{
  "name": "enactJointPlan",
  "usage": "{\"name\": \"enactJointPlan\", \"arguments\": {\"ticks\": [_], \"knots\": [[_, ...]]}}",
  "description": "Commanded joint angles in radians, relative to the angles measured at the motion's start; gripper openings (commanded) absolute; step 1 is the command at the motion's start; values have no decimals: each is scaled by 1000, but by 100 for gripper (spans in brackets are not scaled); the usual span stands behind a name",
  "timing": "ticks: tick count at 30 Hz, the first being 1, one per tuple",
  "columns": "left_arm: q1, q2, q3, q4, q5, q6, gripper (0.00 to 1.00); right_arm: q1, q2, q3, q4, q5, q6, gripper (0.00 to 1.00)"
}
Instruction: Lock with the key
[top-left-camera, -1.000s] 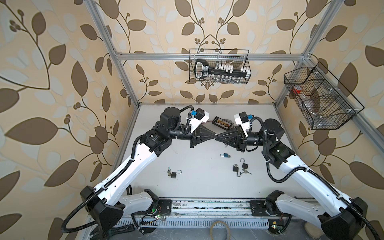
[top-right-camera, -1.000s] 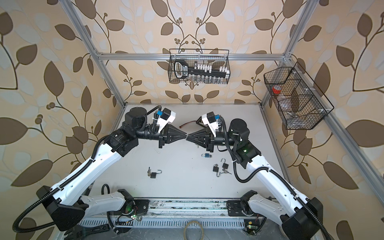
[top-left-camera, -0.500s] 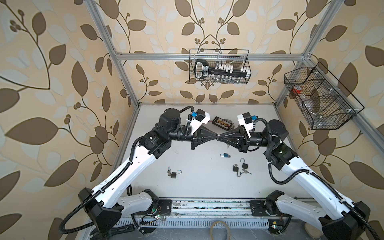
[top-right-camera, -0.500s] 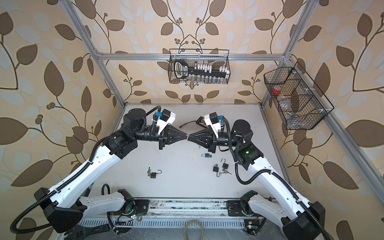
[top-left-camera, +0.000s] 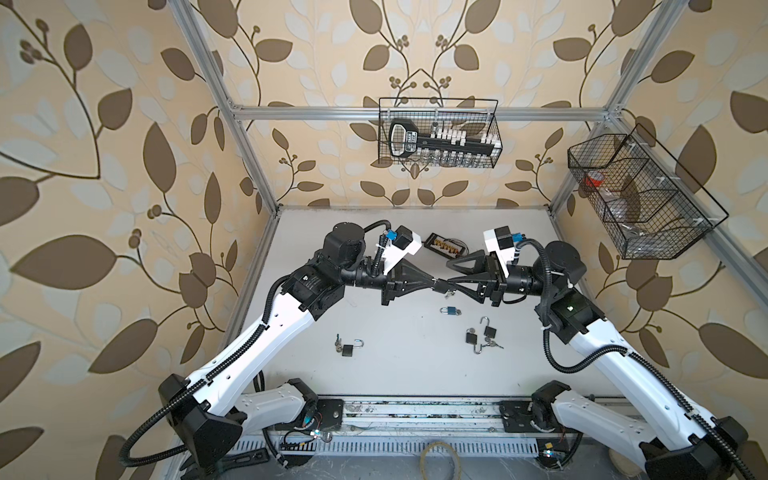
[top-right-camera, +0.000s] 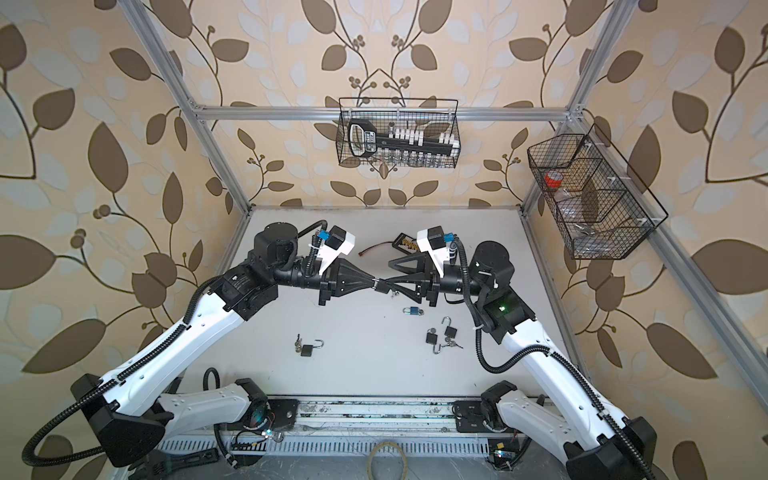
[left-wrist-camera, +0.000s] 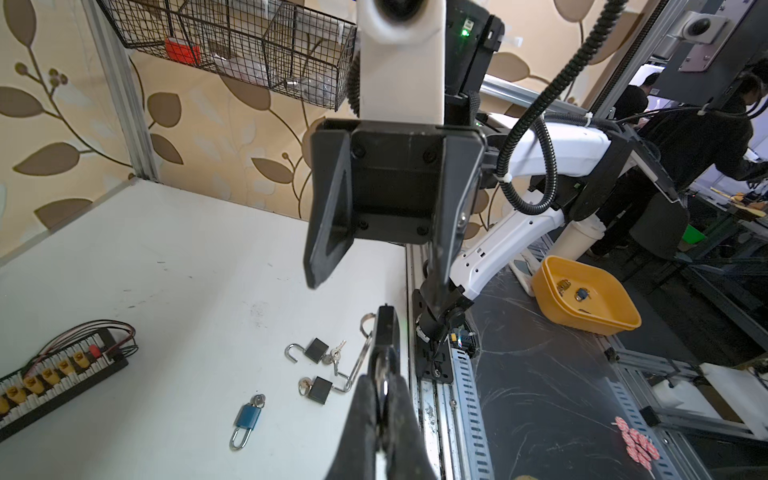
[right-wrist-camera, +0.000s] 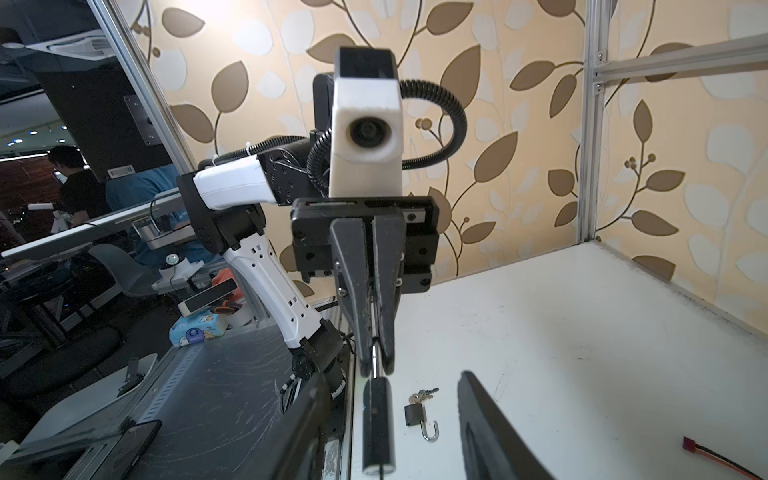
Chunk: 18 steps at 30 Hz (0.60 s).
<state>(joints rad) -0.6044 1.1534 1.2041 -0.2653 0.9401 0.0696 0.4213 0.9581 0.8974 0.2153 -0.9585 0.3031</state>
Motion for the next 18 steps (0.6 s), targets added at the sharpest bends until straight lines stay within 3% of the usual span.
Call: {"name": "enactJointPlan", "arguments": {"ticks": [1,10,18], "knots": [[34,-40,-4,93,77,-61,0,-48,-36,-62,96,-29,67,50],[50,-38,-15,135,123,-88,0,-82,-3,-80,140,-173,127,46],[50,-31,-11,131,135,-86,0,-72,35,-41,60,-200,83,40]]}}
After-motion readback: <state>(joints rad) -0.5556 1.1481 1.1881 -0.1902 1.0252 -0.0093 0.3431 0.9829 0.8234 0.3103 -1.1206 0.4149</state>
